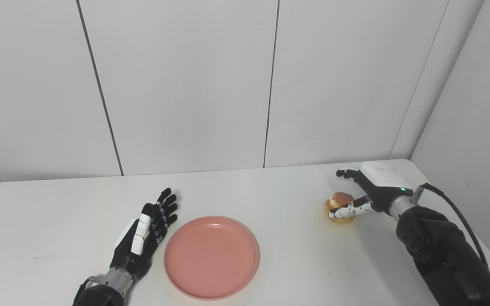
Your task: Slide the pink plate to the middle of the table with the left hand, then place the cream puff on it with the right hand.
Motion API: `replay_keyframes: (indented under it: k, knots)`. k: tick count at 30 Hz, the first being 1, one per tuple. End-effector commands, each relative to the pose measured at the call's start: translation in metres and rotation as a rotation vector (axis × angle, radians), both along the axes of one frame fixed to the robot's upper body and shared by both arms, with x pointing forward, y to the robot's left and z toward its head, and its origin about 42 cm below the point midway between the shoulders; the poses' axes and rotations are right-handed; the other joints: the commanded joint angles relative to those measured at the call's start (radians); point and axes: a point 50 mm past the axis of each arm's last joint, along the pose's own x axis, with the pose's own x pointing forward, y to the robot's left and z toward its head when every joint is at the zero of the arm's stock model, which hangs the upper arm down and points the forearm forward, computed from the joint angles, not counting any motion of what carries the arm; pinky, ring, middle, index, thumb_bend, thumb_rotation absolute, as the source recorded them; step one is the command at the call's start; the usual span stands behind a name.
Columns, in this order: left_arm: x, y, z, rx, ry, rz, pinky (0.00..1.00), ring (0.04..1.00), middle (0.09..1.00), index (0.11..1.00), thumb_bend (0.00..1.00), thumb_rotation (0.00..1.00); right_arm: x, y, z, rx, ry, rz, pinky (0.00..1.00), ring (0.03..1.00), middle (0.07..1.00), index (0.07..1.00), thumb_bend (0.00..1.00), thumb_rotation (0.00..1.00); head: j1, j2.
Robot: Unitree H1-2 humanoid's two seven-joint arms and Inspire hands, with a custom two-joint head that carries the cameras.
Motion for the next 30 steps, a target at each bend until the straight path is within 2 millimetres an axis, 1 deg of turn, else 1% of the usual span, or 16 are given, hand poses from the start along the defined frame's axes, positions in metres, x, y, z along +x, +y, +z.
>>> replay_keyframes:
  k: [1,10,13,16,21,30]
  knots:
    - [-0.016,0.008,-0.033,0.03,0.139,0.026,0.99,1.0,0.999,1.0,0.92,0.95,0.008,-0.004,0.029,-0.019,-0.1,0.015,0.64,0.802,0.837,0.822,1.0,0.5,0.001,0.001]
    - [-0.015,0.009,-0.034,0.03,0.141,0.025,0.99,1.0,0.995,1.0,0.93,0.95,0.018,-0.002,0.023,-0.055,-0.079,0.024,0.69,0.832,0.859,0.836,1.0,0.54,0.007,0.001]
    - [-0.016,0.008,-0.031,0.029,0.137,0.023,0.98,1.0,0.995,1.0,0.92,0.95,0.022,0.0,0.022,-0.062,-0.058,0.027,0.71,0.839,0.863,0.837,1.0,0.53,0.011,0.003]
    - [-0.016,0.008,-0.03,0.028,0.135,0.024,0.98,1.0,0.995,1.0,0.92,0.95,0.025,0.002,0.021,-0.064,-0.037,0.028,0.71,0.844,0.867,0.834,1.0,0.5,0.012,0.004]
    - [-0.016,0.008,-0.03,0.028,0.135,0.024,0.99,1.0,0.999,1.0,0.92,0.96,0.03,0.005,0.018,-0.076,0.012,0.02,0.73,0.87,0.885,0.835,1.0,0.5,0.015,0.005]
    - [-0.017,0.009,-0.031,0.034,0.136,0.026,0.98,1.0,0.999,1.0,0.92,0.96,0.03,0.005,0.005,-0.069,0.057,0.017,0.73,0.86,0.865,0.821,1.0,0.47,0.018,0.007]
